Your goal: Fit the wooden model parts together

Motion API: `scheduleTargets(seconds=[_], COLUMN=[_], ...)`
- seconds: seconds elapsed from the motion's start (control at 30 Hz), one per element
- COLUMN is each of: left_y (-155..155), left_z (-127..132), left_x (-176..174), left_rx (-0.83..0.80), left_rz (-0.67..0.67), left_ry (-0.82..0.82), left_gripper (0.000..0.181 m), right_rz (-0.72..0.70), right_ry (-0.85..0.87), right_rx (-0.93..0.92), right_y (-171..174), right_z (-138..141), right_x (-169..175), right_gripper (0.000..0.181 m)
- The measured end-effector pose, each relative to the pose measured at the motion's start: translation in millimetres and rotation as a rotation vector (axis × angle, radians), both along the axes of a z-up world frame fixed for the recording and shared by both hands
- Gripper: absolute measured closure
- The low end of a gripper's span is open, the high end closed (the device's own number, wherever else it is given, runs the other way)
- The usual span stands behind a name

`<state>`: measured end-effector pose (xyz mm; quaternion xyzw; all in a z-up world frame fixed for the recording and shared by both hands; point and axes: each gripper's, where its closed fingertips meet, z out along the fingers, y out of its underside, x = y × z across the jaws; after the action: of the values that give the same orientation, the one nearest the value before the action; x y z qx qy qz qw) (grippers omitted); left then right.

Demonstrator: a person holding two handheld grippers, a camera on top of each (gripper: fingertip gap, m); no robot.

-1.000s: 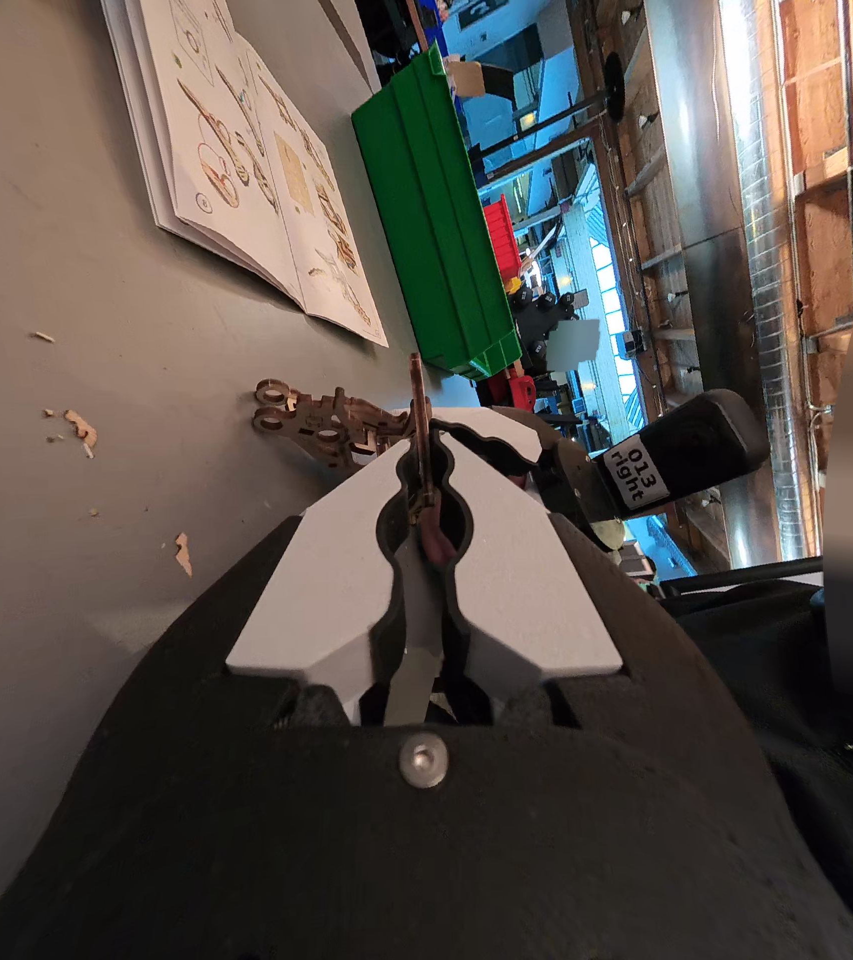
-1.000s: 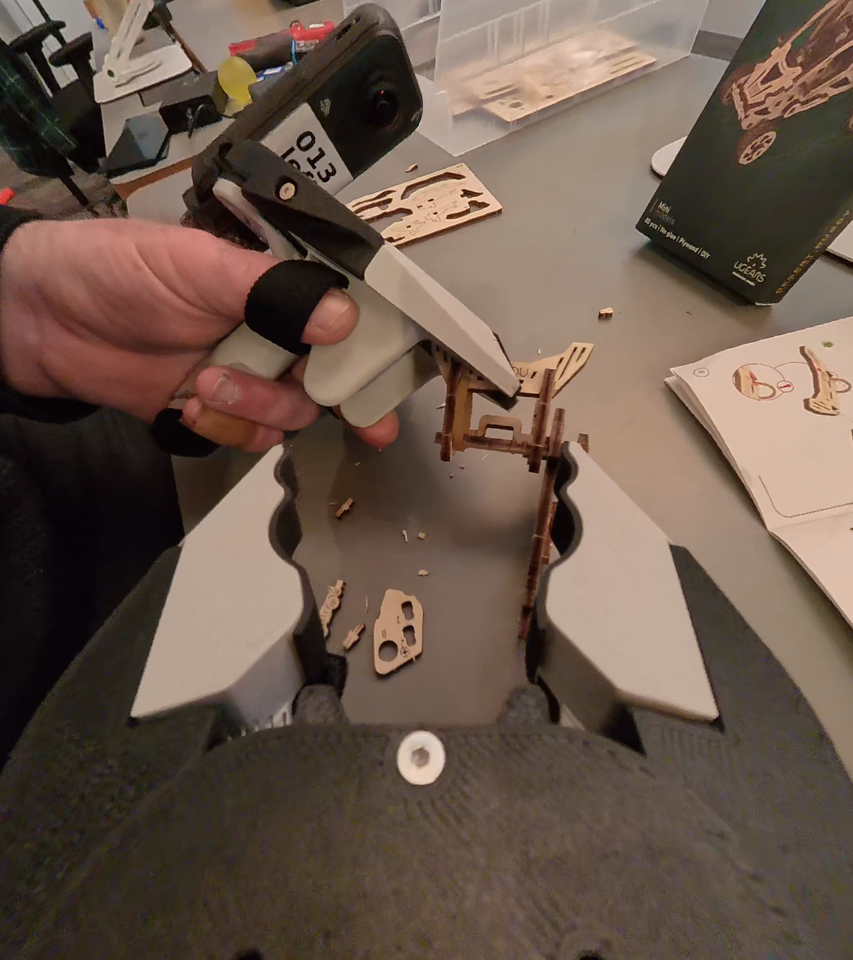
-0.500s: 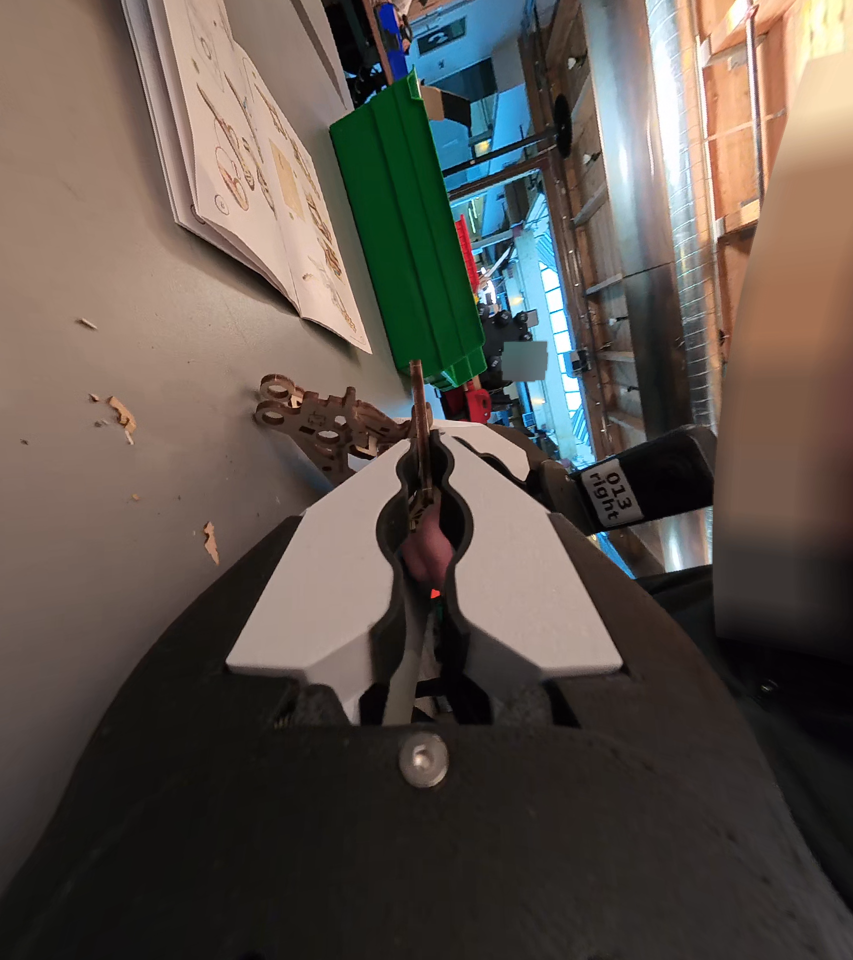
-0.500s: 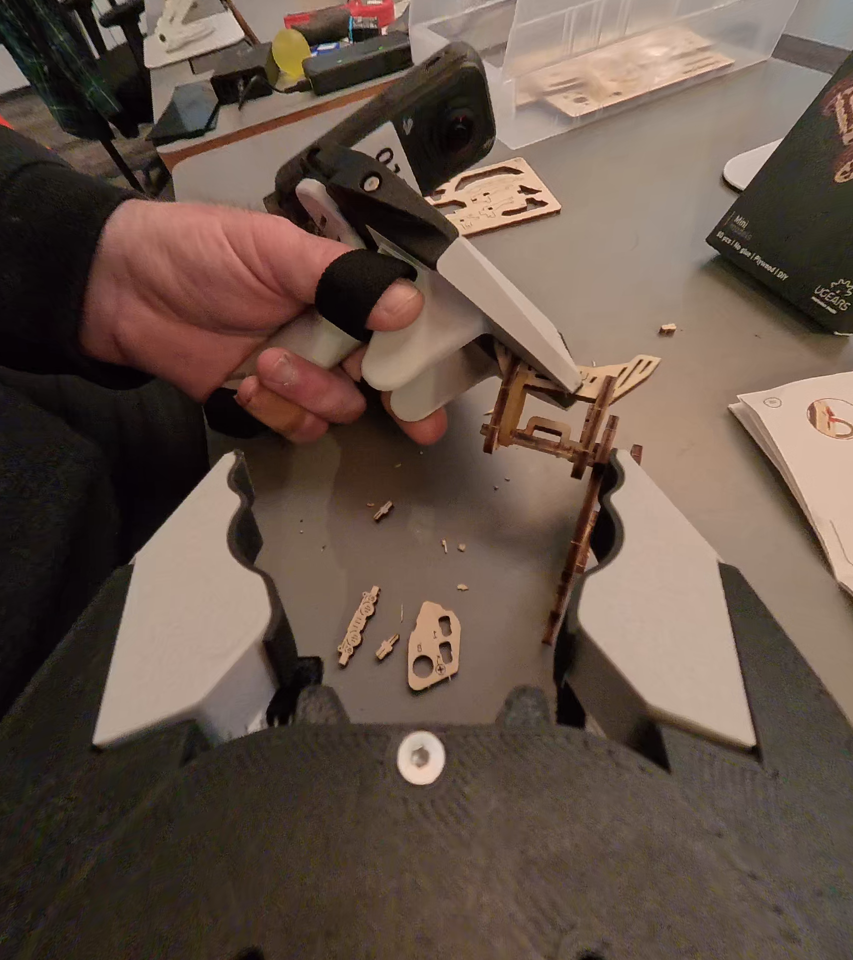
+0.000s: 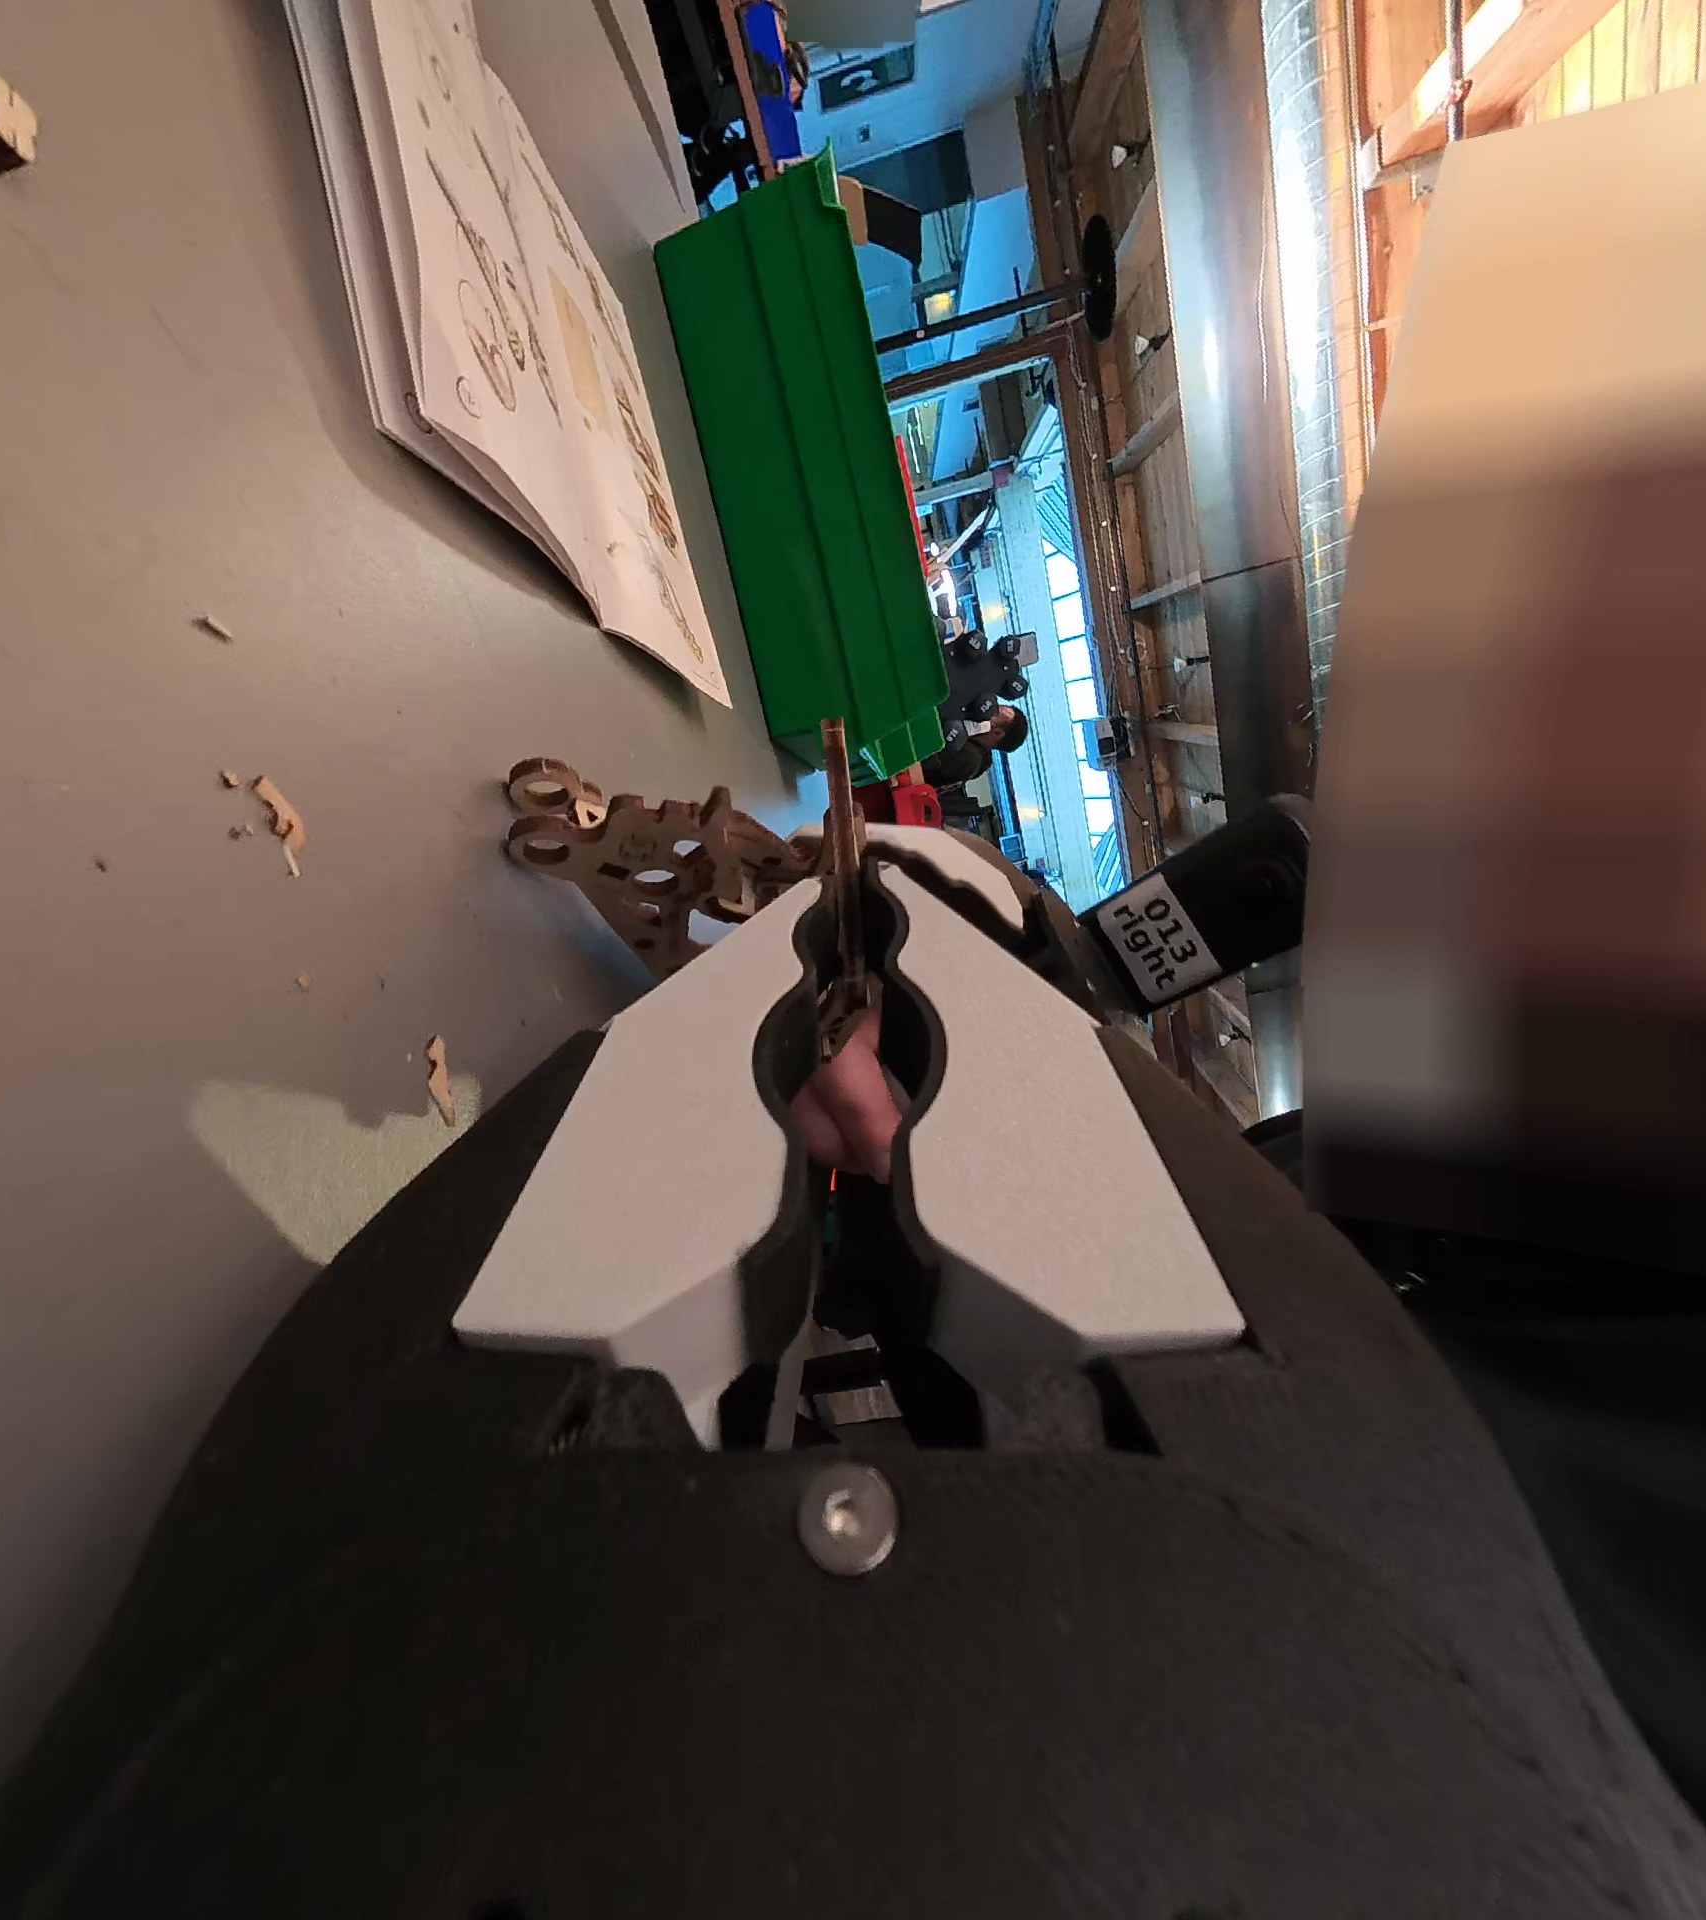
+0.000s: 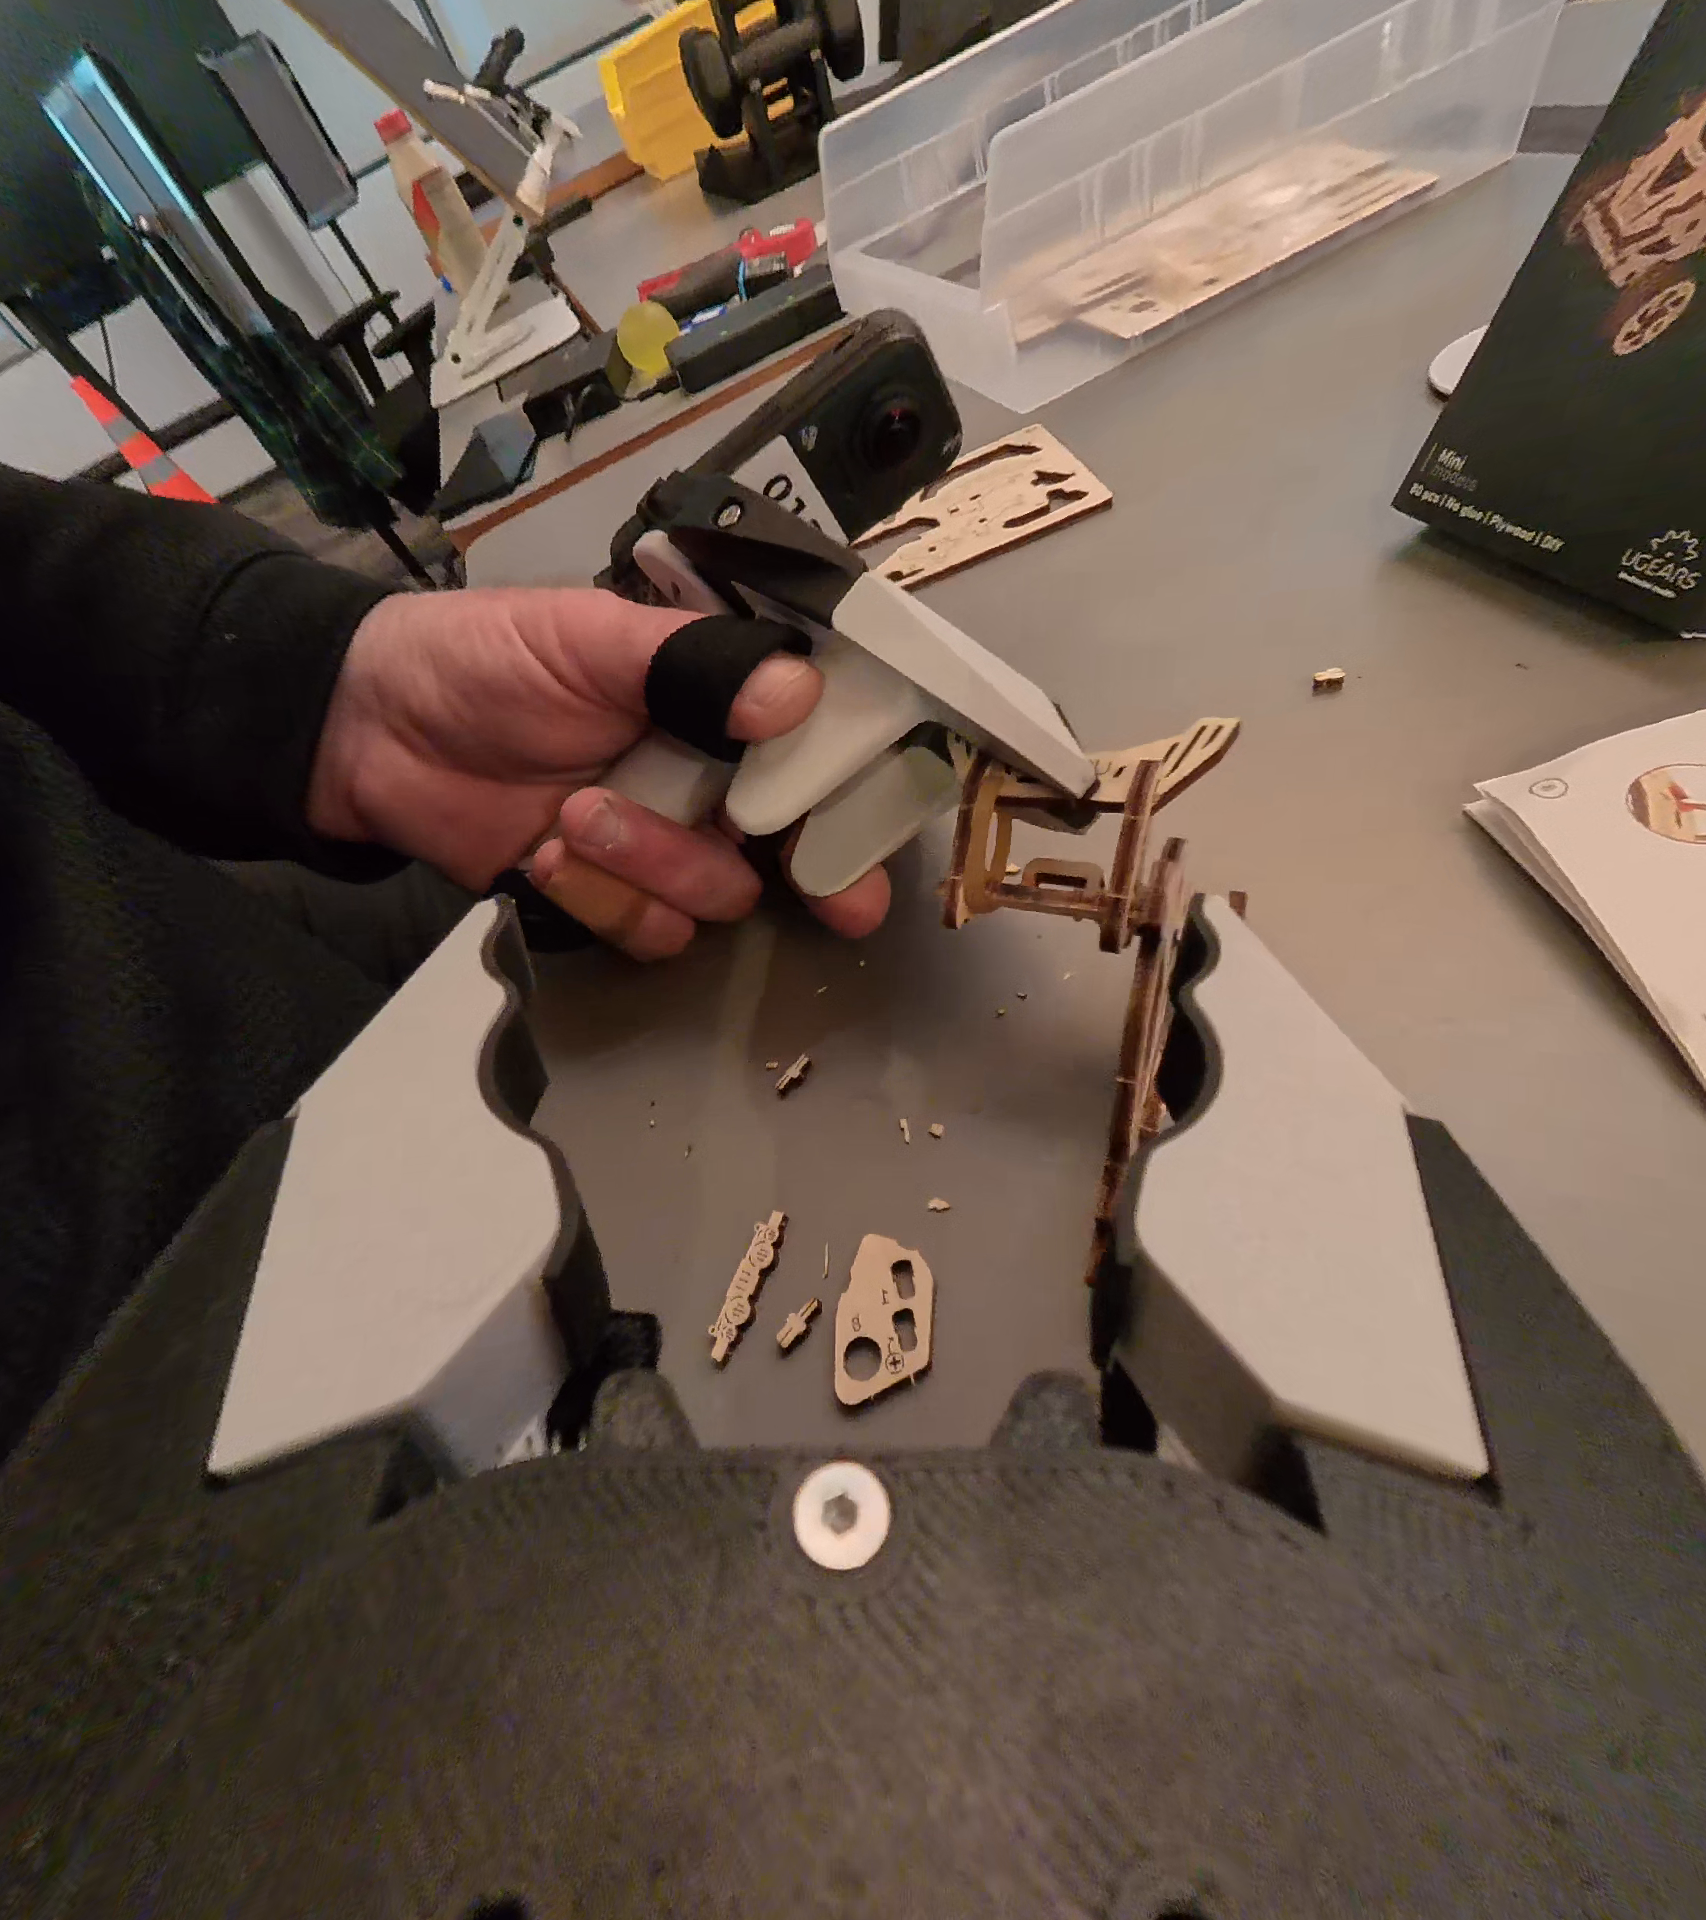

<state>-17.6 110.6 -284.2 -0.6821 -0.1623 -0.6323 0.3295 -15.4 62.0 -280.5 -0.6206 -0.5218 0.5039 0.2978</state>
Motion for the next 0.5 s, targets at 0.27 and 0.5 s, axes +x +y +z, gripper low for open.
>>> scheduleTargets(seconds=[0.27,0.5], left_y=[-1.5,-4.5], left_z=[0.4,-0.8], left_x=[-1.3,-6.6], left_rx=[0.001,-0.006], left_rz=[0.000,0.006], left_ry=[-0.003,0.003], left_gripper=[0.180,0.180], right_rz=[0.011,0.032], right_ry=[0.020,0.020], right_rx=[-0.096,-0.098], right_y=[0.5,-4.2], right_z=[2.3,2.3], right_x=[4.7,3.3], right_gripper=[0.073,0.073])
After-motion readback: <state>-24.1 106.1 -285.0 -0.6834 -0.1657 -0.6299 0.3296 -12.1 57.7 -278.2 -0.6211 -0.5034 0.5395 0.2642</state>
